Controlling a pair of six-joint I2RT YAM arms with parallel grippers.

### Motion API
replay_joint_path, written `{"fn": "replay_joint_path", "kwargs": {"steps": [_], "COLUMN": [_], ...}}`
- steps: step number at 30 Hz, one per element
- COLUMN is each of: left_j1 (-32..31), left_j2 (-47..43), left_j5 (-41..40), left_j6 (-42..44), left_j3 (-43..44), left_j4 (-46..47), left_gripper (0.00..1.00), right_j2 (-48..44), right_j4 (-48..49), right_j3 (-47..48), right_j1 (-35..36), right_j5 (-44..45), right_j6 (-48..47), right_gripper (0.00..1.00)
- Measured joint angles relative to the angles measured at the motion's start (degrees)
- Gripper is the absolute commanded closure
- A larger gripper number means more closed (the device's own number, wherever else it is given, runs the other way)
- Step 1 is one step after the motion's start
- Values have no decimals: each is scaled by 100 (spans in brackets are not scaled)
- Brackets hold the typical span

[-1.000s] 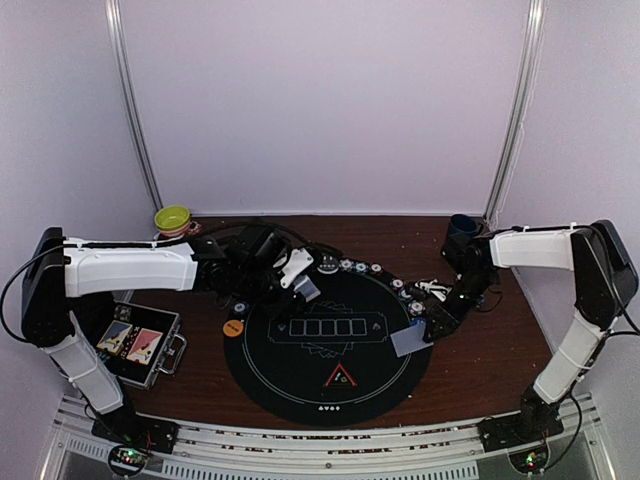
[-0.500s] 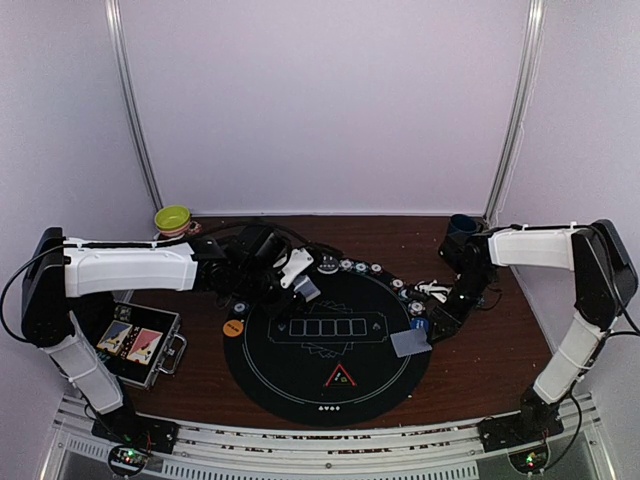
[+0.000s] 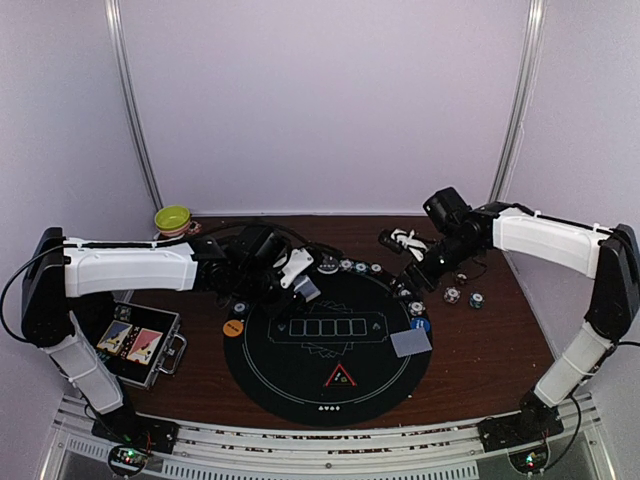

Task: Distribute texas hold em gaming equipment
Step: Distribute the poker card in the small blind area, then pick up the poker card from the face-down deck piles.

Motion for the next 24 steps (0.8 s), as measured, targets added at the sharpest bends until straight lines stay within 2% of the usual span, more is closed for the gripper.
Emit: {"fn": "replay_joint_path", "kwargs": {"steps": [5, 10, 16, 24], "left_j1": [0, 0, 0, 0], "left_j2": [0, 0, 0, 0], "left_j5": [20, 42, 164, 302], "left_j6": [7, 70, 166, 203], "left_j3": [0, 0, 0, 0], "left_j4": [0, 4, 20, 31], "left_gripper": [46, 45, 42, 42], "right_j2": [142, 704, 1213, 1641], "right_j4": [774, 1652, 2710, 3532], "right_j3": [531, 695, 688, 688], "right_j1": [0, 15, 157, 577], "right_j5": [-708, -1473, -1952, -2363], "right_j6": [796, 1821, 2929, 3720], "right_gripper": [20, 20, 21, 24]}}
